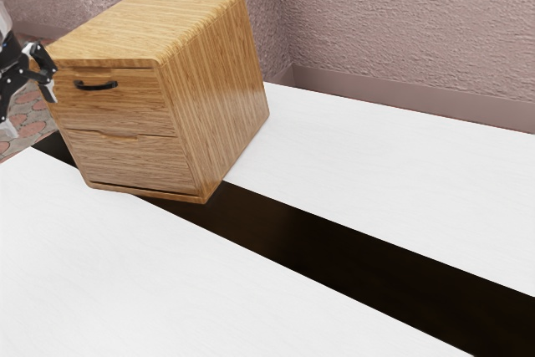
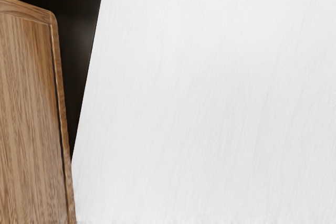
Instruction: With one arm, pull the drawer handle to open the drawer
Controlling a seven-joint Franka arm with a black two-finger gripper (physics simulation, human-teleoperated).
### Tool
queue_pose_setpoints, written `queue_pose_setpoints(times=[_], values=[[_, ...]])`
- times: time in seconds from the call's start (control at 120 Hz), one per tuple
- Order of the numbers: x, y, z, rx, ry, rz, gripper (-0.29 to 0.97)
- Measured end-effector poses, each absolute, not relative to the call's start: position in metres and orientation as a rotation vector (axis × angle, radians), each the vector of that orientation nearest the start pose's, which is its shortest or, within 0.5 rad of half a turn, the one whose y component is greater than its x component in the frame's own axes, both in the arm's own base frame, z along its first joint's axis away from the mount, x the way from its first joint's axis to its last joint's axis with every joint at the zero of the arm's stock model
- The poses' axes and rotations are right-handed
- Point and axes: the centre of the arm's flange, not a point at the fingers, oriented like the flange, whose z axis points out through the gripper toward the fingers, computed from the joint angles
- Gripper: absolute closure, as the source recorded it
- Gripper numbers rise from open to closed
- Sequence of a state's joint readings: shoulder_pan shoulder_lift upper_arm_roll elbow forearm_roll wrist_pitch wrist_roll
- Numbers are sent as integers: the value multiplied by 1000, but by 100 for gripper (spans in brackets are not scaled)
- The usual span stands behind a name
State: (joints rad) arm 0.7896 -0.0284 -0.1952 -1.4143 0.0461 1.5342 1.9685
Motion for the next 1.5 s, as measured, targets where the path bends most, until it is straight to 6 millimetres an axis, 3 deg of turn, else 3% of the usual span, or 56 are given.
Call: queue_pose_setpoints(times=[0.125, 0.183, 0.308, 0.4, 0.475, 0.558, 0.667, 0.817, 0.908, 1.067, 1.15, 1.5], values=[[453, 344, 686, -2221, 1969, -73, 0], [461, 354, 679, -2165, 1995, -136, 0], [493, 334, 674, -1997, 2029, -418, 0], [510, 317, 682, -1861, 2043, -474, 3], [517, 314, 687, -1777, 2050, -442, 9], [512, 325, 686, -1740, 2041, -406, 20], [488, 359, 684, -1775, 1981, -365, 36], [467, 392, 681, -1836, 1906, -352, 48], [476, 382, 680, -1823, 1919, -369, 51], [515, 332, 677, -1775, 1986, -410, 53], [525, 317, 676, -1775, 1993, -433, 54], [511, 341, 679, -1936, 1846, -506, 48]])
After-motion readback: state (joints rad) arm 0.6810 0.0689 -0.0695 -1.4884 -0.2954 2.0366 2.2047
